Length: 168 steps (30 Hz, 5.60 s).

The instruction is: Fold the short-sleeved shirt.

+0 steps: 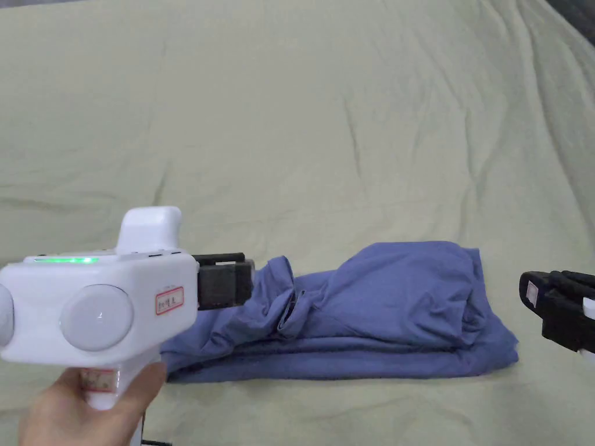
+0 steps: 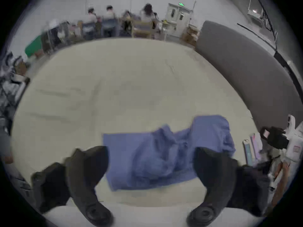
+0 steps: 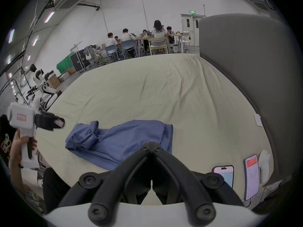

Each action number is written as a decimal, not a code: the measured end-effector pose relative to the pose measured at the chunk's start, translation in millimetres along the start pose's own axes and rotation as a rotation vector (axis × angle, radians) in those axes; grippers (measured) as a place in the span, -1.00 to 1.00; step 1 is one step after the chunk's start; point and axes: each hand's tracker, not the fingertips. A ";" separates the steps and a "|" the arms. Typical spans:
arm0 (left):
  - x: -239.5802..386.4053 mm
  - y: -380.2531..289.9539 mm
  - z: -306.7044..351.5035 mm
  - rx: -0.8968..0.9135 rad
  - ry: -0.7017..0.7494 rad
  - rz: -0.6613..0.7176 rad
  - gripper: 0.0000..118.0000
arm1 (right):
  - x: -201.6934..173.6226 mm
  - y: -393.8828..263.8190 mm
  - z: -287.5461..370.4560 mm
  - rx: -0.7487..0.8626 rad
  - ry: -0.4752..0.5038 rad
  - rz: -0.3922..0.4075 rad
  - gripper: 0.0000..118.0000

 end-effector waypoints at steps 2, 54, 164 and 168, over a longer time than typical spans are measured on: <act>-7.0 4.5 -24.0 -0.051 -0.009 0.015 0.85 | -1.8 -2.0 -1.8 -0.006 0.002 0.005 -0.96; -151.1 -20.2 -11.1 -0.153 0.189 0.139 -0.77 | -30.0 -7.7 -1.9 -0.089 -0.021 0.119 -0.96; -414.0 -32.5 -41.9 -0.348 0.006 0.365 -0.52 | -378.4 15.6 -186.9 -0.198 0.507 0.435 -0.96; -428.4 -44.9 -44.2 -0.314 0.145 0.407 0.58 | -397.1 13.7 -189.1 -0.203 0.527 0.450 -0.96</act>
